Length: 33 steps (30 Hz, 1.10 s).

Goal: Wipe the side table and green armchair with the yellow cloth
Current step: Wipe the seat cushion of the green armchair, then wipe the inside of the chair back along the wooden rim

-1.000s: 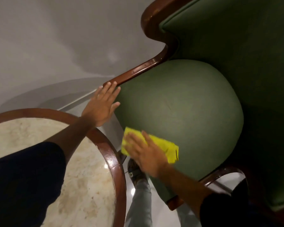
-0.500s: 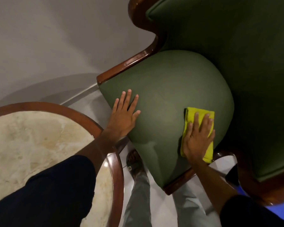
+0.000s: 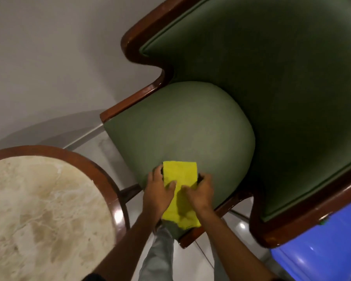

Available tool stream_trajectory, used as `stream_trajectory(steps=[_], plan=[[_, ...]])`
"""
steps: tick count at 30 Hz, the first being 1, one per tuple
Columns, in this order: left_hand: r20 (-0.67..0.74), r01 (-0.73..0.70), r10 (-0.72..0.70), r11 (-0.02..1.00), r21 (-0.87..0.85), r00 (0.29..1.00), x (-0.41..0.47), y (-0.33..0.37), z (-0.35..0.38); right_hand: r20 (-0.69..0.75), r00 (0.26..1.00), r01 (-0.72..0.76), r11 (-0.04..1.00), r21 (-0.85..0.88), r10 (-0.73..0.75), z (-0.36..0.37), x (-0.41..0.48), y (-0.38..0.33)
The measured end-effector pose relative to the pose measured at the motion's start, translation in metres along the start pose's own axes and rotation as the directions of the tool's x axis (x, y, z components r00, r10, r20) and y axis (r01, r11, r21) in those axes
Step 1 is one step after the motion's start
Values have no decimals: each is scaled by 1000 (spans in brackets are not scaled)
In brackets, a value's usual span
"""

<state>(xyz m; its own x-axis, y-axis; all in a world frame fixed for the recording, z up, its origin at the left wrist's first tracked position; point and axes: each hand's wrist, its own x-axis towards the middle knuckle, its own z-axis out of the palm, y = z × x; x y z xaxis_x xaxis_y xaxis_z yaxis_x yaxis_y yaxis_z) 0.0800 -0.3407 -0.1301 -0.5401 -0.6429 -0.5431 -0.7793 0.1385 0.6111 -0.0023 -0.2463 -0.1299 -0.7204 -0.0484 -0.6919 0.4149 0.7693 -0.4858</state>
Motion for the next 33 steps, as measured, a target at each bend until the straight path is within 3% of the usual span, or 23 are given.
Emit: stream_trajectory(steps=[2, 5, 7, 9, 10, 11, 12, 13, 14, 15, 16, 18, 20, 21, 23, 26, 28, 29, 30, 33], plan=[[-65, 80, -87, 991, -104, 994, -6, 14, 8, 181, 982, -59, 998, -3, 59, -12, 1, -13], [-44, 176, -193, 950, -259, 980, -8, 11, 3, 220, 974, 68, 997, -30, -60, -19, -12, -27], [-88, 123, -149, 960, -251, 985, -18, 31, 6, 172, 972, 166, 986, -10, -162, -53, -19, -41], [-134, -19, -12, 972, -233, 991, -28, 75, 7, 137, 947, 293, 956, 6, -291, -99, -22, -64], [-76, -35, 13, 955, -293, 997, -32, 98, 7, 138, 935, 328, 945, 7, -326, -121, -24, -77], [40, 27, -11, 898, -439, 999, -34, 127, 7, 174, 921, 354, 935, 4, -349, -142, -28, -93], [219, 185, -51, 738, -649, 974, -35, 150, 8, 231, 898, 386, 923, 0, -375, -159, -34, -109], [395, 353, -28, 510, -785, 918, -36, 173, 8, 295, 861, 430, 903, 13, -415, -177, -40, -123], [507, 470, 51, 305, -828, 860, -36, 190, 7, 348, 822, 473, 881, 20, -450, -196, -45, -135], [530, 503, 144, 189, -843, 835, -37, 206, 7, 367, 789, 520, 854, 26, -492, -216, -48, -144], [482, 462, 173, 142, -875, 859, -37, 222, 5, 335, 759, 588, 809, 19, -559, -236, -48, -149], [424, 412, 187, 103, -905, 886, -32, 238, -1, 102, 656, 755, 643, -129, -748, -278, -36, -151], [464, 458, 269, 86, -885, 844, -17, 260, 7, -160, 490, 754, 509, -415, -857, -325, -12, -146], [509, 512, 228, 50, -858, 830, -6, 269, 11, -238, 449, 694, 504, -514, -861, -347, 2, -143], [380, 361, 110, 160, -919, 918, 9, 298, 28, -323, 460, 537, 549, -640, -827, -383, 28, -137], [309, 228, 100, 475, -850, 946, 15, 362, 74, -381, 586, 400, 664, -632, -715, -411, 66, -122], [222, -44, 268, 724, -689, 937, 4, 397, 121, -373, 681, 470, 766, -439, -631, -409, 82, -113], [187, -202, 361, 802, -561, 914, -3, 404, 147, -371, 719, 504, 808, -305, -588, -404, 86, -108], [139, -347, 425, 857, -382, 895, -6, 406, 165, -380, 744, 519, 833, -191, -550, -398, 89, -104], [96, -418, 443, 886, -202, 892, -2, 398, 183, -435, 761, 525, 851, -23, -481, -389, 92, -96]])
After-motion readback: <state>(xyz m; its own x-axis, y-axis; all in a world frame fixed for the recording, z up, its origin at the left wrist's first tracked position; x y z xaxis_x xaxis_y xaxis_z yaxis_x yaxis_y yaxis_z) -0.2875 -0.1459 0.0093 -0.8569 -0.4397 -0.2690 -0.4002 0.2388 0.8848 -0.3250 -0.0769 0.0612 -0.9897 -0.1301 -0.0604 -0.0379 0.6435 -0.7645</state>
